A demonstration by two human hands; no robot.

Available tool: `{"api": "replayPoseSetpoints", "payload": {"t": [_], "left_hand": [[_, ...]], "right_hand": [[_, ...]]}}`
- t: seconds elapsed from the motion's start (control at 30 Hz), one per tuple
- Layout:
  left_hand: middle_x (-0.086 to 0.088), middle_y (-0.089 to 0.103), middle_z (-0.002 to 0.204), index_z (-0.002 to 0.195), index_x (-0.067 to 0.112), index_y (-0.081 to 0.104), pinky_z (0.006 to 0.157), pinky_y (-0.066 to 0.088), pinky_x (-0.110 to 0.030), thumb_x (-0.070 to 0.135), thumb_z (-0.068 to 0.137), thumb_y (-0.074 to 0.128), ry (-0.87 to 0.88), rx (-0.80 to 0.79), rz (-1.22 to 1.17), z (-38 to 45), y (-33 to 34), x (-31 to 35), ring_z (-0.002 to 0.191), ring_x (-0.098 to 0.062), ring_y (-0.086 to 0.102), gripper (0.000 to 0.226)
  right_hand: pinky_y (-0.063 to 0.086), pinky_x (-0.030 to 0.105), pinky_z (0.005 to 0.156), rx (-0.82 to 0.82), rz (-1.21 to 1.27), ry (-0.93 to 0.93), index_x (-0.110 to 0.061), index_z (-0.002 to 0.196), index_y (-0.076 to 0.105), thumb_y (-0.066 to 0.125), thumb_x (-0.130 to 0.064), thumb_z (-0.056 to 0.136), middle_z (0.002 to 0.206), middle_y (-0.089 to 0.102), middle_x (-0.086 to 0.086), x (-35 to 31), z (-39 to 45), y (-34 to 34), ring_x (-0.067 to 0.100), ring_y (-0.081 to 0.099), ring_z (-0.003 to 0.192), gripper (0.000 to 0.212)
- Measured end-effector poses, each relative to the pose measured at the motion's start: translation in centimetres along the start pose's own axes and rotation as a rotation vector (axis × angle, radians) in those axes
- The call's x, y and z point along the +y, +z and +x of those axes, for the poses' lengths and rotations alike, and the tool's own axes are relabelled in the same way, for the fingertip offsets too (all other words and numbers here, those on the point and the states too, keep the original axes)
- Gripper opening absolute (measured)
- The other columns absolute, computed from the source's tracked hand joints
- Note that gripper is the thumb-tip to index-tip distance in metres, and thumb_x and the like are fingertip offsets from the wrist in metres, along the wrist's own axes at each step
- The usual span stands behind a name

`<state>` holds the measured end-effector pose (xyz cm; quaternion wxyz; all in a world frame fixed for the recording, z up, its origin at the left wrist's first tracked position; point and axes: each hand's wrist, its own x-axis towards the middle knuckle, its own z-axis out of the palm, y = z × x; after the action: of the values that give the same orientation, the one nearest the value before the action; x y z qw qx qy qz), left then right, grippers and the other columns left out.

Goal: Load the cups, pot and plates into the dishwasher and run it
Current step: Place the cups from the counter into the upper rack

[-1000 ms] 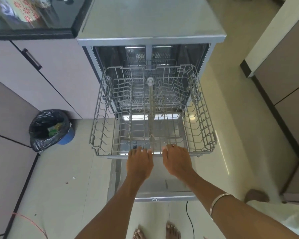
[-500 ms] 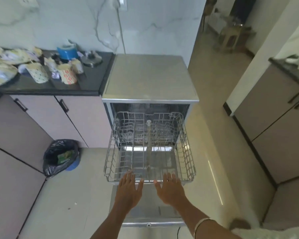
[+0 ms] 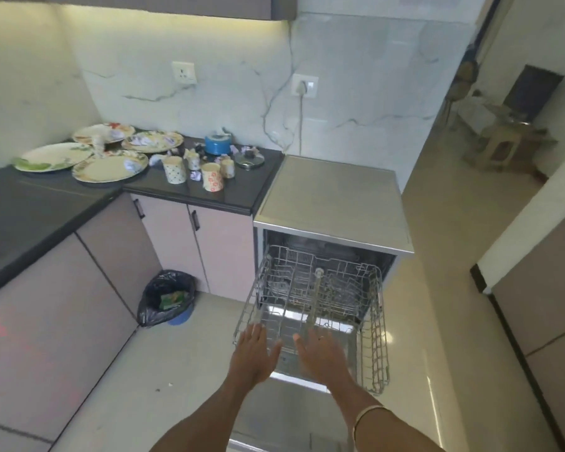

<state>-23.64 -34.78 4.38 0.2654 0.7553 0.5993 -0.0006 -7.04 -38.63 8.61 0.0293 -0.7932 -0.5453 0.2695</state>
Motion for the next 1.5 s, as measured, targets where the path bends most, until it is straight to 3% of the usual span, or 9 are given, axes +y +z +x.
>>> {"api": "replayPoseSetpoints", "payload": {"t": [0.1, 0.2, 0.27, 0.6, 0.97, 1.13, 1.27, 1.37, 1.5], "left_hand": [[-0.011, 0.005, 0.166, 0.158, 0.007, 0.010, 0.124, 0.000, -0.040, 0.080, 0.064, -0.025, -0.035, 0.035, 0.014, 0.3, -1.5, -1.0, 0.153, -0.025, -0.002, 0.124], [-0.011, 0.004, 0.166, 0.158, 0.006, 0.009, 0.125, 0.000, -0.040, 0.069, 0.093, -0.001, -0.070, 0.062, 0.023, 0.1, -2.8, -1.8, 0.153, -0.025, -0.003, 0.091], [-0.011, 0.004, 0.166, 0.158, 0.006, 0.009, 0.125, 0.000, -0.040, 0.059, 0.101, 0.010, -0.105, 0.062, 0.018, 0.0, -3.3, -3.0, 0.153, -0.025, -0.003, 0.078], [-0.010, 0.003, 0.166, 0.158, 0.005, 0.009, 0.125, 0.002, -0.040, 0.059, 0.101, 0.013, -0.188, 0.103, -0.012, 2.1, -7.8, -14.6, 0.153, -0.024, -0.003, 0.078], [-0.013, 0.006, 0.166, 0.157, 0.003, 0.010, 0.125, 0.001, -0.042, 0.056, 0.102, 0.016, -0.164, 0.106, 0.037, 6.4, -16.7, -29.3, 0.153, -0.027, -0.001, 0.076], [-0.013, 0.007, 0.165, 0.157, 0.003, 0.012, 0.124, 0.001, -0.042, 0.055, 0.103, 0.017, -0.137, 0.109, 0.041, 9.5, -19.2, -32.5, 0.153, -0.028, 0.001, 0.075], [-0.017, 0.006, 0.165, 0.156, 0.007, 0.019, 0.124, 0.003, -0.050, 0.062, 0.089, -0.008, -0.115, 0.061, 0.024, 13.3, -20.1, -33.9, 0.153, -0.032, -0.001, 0.090], [-0.014, 0.009, 0.165, 0.156, 0.001, 0.011, 0.124, 0.002, -0.041, 0.055, 0.103, 0.015, -0.091, 0.085, 0.032, 15.7, -21.4, -33.4, 0.153, -0.028, 0.004, 0.076], [-0.016, 0.012, 0.164, 0.155, -0.001, 0.014, 0.124, 0.004, -0.043, 0.053, 0.104, 0.020, -0.038, 0.077, 0.075, 20.7, -23.6, -33.7, 0.153, -0.030, 0.005, 0.076]], "right_hand": [[0.020, 0.053, 0.118, 0.000, -0.124, -0.086, -0.016, 0.148, 0.035, -0.017, -0.078, 0.071, 0.153, 0.037, 0.016, -0.8, 2.8, 1.1, 0.035, 0.027, 0.144, 0.112], [0.011, 0.056, 0.119, -0.048, -0.227, -0.139, -0.023, 0.153, 0.026, -0.002, -0.072, 0.088, 0.160, 0.024, 0.012, -2.4, 4.4, 1.2, 0.036, 0.013, 0.149, 0.086], [0.011, 0.057, 0.119, -0.043, -0.231, -0.171, -0.025, 0.153, 0.025, -0.003, -0.070, 0.090, 0.161, 0.022, 0.013, -4.4, 4.7, 0.7, 0.036, 0.014, 0.149, 0.082], [0.010, 0.053, 0.120, -0.068, -0.257, -0.223, -0.012, 0.154, 0.025, 0.008, -0.063, 0.097, 0.161, 0.022, 0.016, -16.9, 6.6, 3.3, 0.033, 0.015, 0.149, 0.078], [0.011, 0.053, 0.120, -0.063, -0.244, -0.209, -0.013, 0.155, 0.022, 0.009, -0.059, 0.100, 0.162, 0.018, 0.016, -31.1, 9.1, 8.1, 0.033, 0.011, 0.150, 0.073], [0.011, 0.054, 0.120, -0.061, -0.238, -0.166, -0.011, 0.155, 0.023, 0.009, -0.061, 0.099, 0.161, 0.019, 0.017, -34.0, 11.7, 8.7, 0.033, 0.012, 0.150, 0.075], [0.008, 0.054, 0.120, -0.045, -0.227, -0.130, -0.011, 0.157, 0.014, 0.010, -0.063, 0.098, 0.162, 0.016, 0.017, -35.0, 15.3, 8.3, 0.033, 0.008, 0.151, 0.078], [0.010, 0.055, 0.119, -0.023, -0.216, -0.106, -0.010, 0.156, 0.014, 0.012, -0.062, 0.099, 0.162, 0.017, 0.018, -36.2, 18.5, 7.4, 0.034, 0.009, 0.150, 0.077], [0.012, 0.055, 0.118, 0.003, -0.177, -0.094, -0.010, 0.156, 0.017, 0.014, -0.060, 0.100, 0.160, 0.020, 0.019, -37.9, 22.9, 5.5, 0.036, 0.012, 0.149, 0.075]]}}
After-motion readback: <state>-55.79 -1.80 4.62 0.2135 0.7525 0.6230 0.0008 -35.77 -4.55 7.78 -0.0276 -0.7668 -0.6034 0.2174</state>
